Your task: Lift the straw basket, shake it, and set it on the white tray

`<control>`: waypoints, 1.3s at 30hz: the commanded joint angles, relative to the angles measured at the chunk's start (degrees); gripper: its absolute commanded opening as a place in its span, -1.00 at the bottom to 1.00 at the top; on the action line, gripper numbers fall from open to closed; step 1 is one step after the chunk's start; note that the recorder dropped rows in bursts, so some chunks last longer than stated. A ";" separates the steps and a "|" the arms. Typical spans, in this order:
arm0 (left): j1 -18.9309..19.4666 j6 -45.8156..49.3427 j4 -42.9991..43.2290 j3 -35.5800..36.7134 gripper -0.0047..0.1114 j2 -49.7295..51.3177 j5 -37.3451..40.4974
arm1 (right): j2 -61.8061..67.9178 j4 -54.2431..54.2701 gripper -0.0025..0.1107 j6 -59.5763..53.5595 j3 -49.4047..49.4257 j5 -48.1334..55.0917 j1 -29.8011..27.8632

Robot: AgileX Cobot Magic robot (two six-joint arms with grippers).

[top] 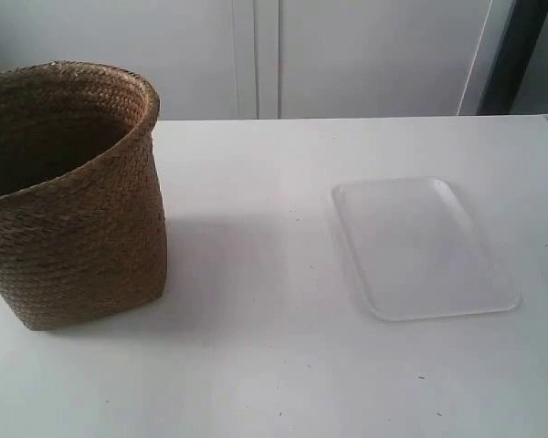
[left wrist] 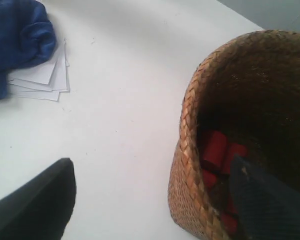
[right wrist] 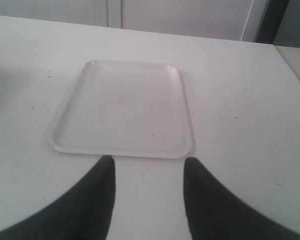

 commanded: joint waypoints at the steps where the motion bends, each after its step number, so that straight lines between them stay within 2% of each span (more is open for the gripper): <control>1: 0.17 -0.03 4.49 -0.53 0.54 2.47 -0.99 | -0.26 -0.50 -0.22 -0.63 0.06 -0.67 0.25; 7: 0.17 -0.06 6.58 -0.53 0.54 4.27 -10.37 | -0.26 -0.50 -0.22 -0.63 0.06 -0.67 0.25; 12: 0.17 3.09 6.58 -0.53 0.54 10.43 -11.93 | -0.26 -0.50 -0.22 -0.63 0.06 -0.67 0.25; 17: 0.17 5.95 5.20 -0.53 0.54 14.93 -18.35 | -0.26 -0.50 -0.22 -0.63 0.06 -0.67 0.25; 19: 0.17 6.20 3.66 -0.53 0.54 15.08 -20.37 | -0.26 -4.63 -0.22 -5.11 0.06 -1.64 0.25; 22: 0.17 6.83 3.66 -0.53 0.54 15.45 -21.77 | -0.26 -4.58 -0.22 -3.90 0.06 -14.30 0.25; 26: 0.17 7.79 1.83 -0.53 0.54 16.85 -20.24 | -0.26 -3.97 -0.22 -1.65 0.06 -25.08 0.25; 31: 0.17 13.41 -5.20 -1.61 0.54 20.14 -19.59 | -0.26 -1.90 -0.22 8.79 0.06 -36.35 0.25; 35: 0.17 18.80 -8.83 -1.91 0.54 22.58 -18.27 | -0.26 3.63 -0.22 23.80 0.06 -37.83 0.25; 39: 0.17 20.55 -8.56 -1.91 0.46 23.81 -17.41 | -0.26 7.86 -0.22 30.02 0.06 -37.93 0.25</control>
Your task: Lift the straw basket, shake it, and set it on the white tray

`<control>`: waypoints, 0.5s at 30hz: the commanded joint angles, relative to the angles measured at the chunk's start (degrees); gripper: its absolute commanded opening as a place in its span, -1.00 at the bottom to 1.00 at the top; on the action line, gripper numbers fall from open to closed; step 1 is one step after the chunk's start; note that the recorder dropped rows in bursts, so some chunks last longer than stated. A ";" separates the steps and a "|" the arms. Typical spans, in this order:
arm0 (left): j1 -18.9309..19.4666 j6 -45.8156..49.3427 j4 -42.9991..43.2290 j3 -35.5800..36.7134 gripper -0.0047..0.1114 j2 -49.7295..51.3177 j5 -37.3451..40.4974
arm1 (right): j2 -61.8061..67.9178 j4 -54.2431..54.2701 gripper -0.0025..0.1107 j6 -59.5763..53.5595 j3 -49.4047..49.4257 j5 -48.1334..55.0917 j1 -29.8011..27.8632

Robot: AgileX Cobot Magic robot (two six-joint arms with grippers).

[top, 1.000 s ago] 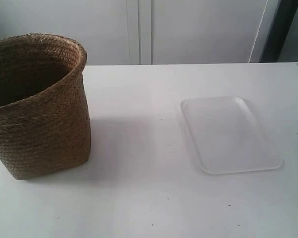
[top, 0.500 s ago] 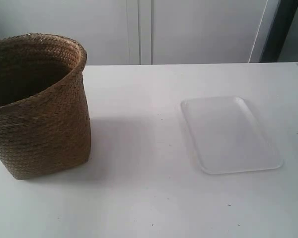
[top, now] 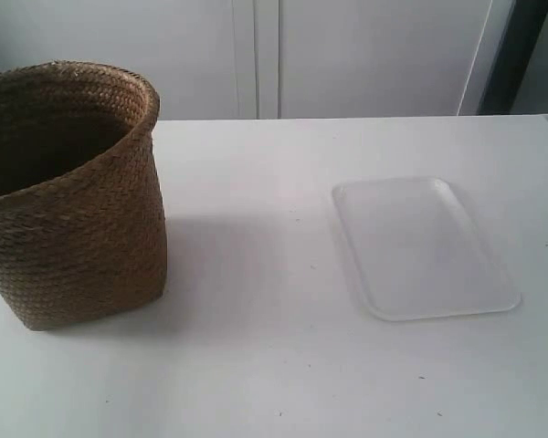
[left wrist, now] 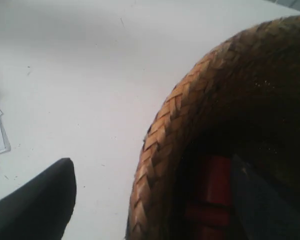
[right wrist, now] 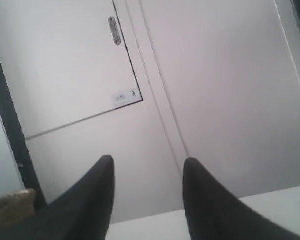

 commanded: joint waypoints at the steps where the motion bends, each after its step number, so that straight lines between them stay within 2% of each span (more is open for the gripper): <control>1: 0.17 2.12 -0.74 -0.37 0.36 0.73 1.23 | -0.26 4.94 -0.22 8.90 0.06 -1.64 0.25; 3: 0.17 2.12 -1.92 -0.37 0.08 0.73 1.01 | -0.26 4.94 -0.24 10.39 0.06 -2.61 0.39; 5: 0.17 2.12 -2.13 -0.37 -0.35 0.73 1.42 | -0.26 4.51 -0.24 12.99 0.06 -2.87 0.50; 7: 0.17 2.25 -2.13 -0.37 -0.78 0.73 1.71 | -0.26 0.26 -0.24 14.50 0.06 -4.25 0.50; 8: 0.17 3.05 -1.77 -0.37 -0.91 0.73 1.84 | -0.26 -3.41 -0.25 16.97 0.06 -5.35 0.50; 13: 0.17 4.27 -1.88 -0.37 -0.91 0.73 1.97 | -0.26 -18.52 -0.30 36.66 0.06 -8.81 0.50; 15: 0.17 4.27 -1.88 -0.37 -0.91 0.73 1.97 | -0.17 -21.31 -0.30 39.56 -0.77 -9.89 0.50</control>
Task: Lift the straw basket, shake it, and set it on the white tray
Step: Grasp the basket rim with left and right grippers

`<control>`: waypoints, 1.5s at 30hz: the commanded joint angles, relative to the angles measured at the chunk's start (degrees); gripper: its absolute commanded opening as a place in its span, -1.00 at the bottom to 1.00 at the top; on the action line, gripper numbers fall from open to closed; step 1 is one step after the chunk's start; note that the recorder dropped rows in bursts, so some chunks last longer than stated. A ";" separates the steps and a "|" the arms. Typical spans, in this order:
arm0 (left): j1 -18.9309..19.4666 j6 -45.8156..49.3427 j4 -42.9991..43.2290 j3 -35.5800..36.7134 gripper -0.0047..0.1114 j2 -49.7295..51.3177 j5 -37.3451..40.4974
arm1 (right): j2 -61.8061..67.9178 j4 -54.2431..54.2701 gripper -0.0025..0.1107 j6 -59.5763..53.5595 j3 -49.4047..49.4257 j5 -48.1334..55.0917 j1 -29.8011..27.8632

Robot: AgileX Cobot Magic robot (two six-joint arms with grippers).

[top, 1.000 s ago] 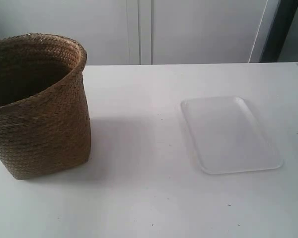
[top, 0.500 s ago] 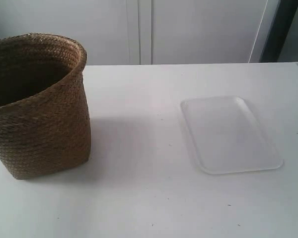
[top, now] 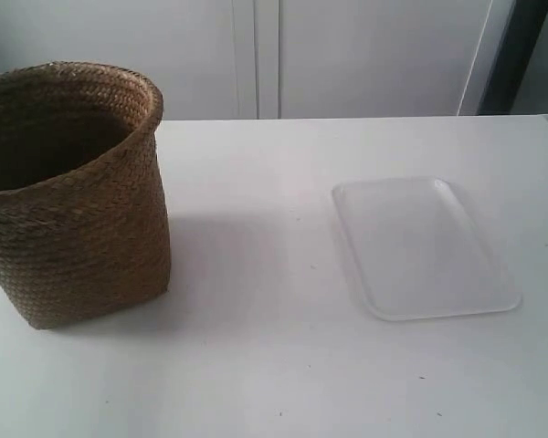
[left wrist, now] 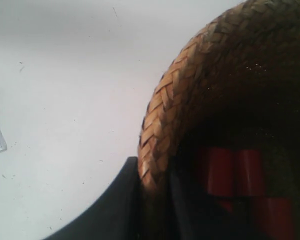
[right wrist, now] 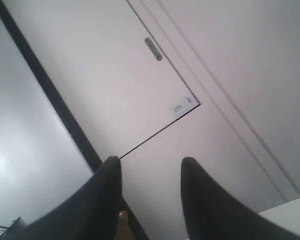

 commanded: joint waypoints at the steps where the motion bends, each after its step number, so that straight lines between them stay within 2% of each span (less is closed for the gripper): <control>1: 0.17 0.61 -0.24 -0.24 -0.91 -0.07 1.00 | 1.15 -9.91 -0.30 9.90 -1.45 -3.91 0.17; 9: 0.17 1.64 -1.13 -0.24 -0.91 -0.07 1.00 | 19.44 -26.60 -0.30 15.06 -9.32 -15.63 0.17; 14: 0.17 1.64 -1.13 -0.24 -0.91 -0.07 1.00 | 35.59 -28.13 -0.30 15.21 -16.43 -30.44 0.17; 17: 0.17 1.64 -1.13 -0.24 -0.91 -0.07 0.59 | 44.42 -32.85 -0.30 24.64 -22.31 -34.75 0.17; 20: 0.17 1.64 -1.13 -0.24 -0.91 -0.07 0.59 | 54.85 -40.31 -0.21 32.50 -29.56 -34.58 0.28; 25: 0.17 1.64 -1.13 -0.24 -0.91 -0.07 0.37 | 70.42 -44.11 0.42 42.58 -40.40 -34.42 0.72; 28: 0.17 1.64 -1.13 -0.24 -0.91 -0.07 0.14 | 77.51 -44.49 0.61 47.35 -45.31 -33.14 2.77; 36: 0.17 1.64 -1.13 -0.24 -0.91 -0.07 0.27 | 90.41 -46.31 0.63 55.79 -59.39 -27.23 11.97; 42: 0.17 1.64 -1.13 -0.24 -0.91 -0.07 0.46 | 95.37 -47.26 0.63 56.22 -68.73 -15.57 18.31; 45: 0.17 1.64 -2.35 -0.24 -0.91 -0.07 0.56 | 99.70 -47.52 0.63 56.31 -73.09 -5.99 20.18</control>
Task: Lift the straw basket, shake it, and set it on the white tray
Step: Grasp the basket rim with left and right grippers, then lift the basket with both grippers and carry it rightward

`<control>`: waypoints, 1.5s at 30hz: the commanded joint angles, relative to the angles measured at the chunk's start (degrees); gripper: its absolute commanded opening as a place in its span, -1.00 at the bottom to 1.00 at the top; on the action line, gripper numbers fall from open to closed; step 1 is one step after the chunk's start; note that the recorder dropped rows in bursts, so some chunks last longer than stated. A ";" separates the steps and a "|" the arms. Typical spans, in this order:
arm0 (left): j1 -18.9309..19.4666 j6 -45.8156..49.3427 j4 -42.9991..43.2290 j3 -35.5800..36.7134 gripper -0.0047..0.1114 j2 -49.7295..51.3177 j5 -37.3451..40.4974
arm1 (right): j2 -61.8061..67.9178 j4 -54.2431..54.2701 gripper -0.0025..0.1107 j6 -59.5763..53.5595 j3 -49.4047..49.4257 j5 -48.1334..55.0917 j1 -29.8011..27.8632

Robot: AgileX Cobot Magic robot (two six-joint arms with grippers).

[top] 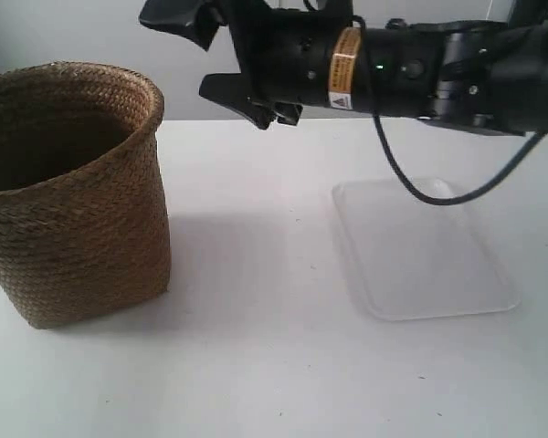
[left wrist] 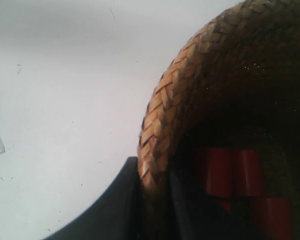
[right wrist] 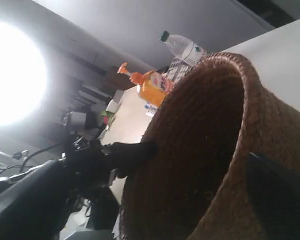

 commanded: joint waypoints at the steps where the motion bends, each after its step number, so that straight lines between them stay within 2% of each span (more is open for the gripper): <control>1: 0.17 0.46 -1.22 -0.24 -0.91 -0.07 0.79 | 5.08 -0.42 0.63 0.32 -4.78 9.73 1.65; 5: 0.17 0.90 -1.22 -0.24 -0.91 -0.07 0.79 | 11.72 -0.42 0.63 1.21 -8.63 9.50 1.65; 9: 0.17 0.90 -1.22 -0.24 -0.91 -0.07 0.79 | 17.56 1.88 0.63 1.21 -12.26 -3.50 1.65; 12: 0.17 0.90 -1.22 -0.24 -0.91 -0.07 0.79 | 18.51 7.19 0.63 1.13 -12.39 -7.43 1.65; 21: 0.17 1.12 -1.76 -0.24 -0.91 -0.07 0.79 | 19.50 5.92 0.63 0.87 -12.39 -5.21 2.36; 23: 0.17 1.12 -1.86 -0.24 -0.91 -0.07 0.79 | 19.50 3.76 0.58 0.87 -12.39 -0.83 2.94; 25: 0.17 1.12 -1.86 -0.24 -0.91 -0.07 0.79 | 19.50 1.69 0.37 1.14 -12.39 5.96 3.95; 26: 0.17 1.12 -1.86 -0.24 -0.91 -0.07 0.79 | 19.50 0.68 0.17 1.15 -12.39 8.93 4.45; 29: 0.17 2.00 -1.84 -0.24 -0.91 -0.07 0.96 | 19.50 -2.67 -0.78 1.26 -12.39 10.09 5.08; 30: 0.17 2.32 -2.22 -0.24 -0.91 -0.07 1.35 | 19.50 -3.27 -0.93 0.99 -12.39 9.12 5.08; 33: 0.17 2.61 -5.64 0.33 -0.92 -0.07 2.61 | 18.94 -7.07 -0.96 0.63 -12.39 8.82 4.62; 35: -0.35 6.78 -11.64 2.61 -0.92 -0.18 0.99 | 17.63 -13.77 -0.96 -0.04 -12.27 7.92 3.91; 39: -5.44 22.66 -29.15 8.76 -0.92 -1.48 -7.47 | 12.49 -27.10 -0.96 -0.77 -12.13 2.81 3.45; 40: -8.49 30.23 -35.34 10.37 -0.92 -2.43 -10.42 | 10.42 -29.02 -0.96 -0.31 -11.70 1.49 3.45; 42: -13.80 40.04 -41.84 12.69 -0.92 -5.65 -15.21 | 5.13 -32.94 -0.96 -0.31 -10.61 1.83 3.45; 45: -22.19 46.67 -43.88 14.54 -0.92 -13.65 -17.42 | -4.74 -34.14 -0.96 -1.40 -7.42 3.40 3.35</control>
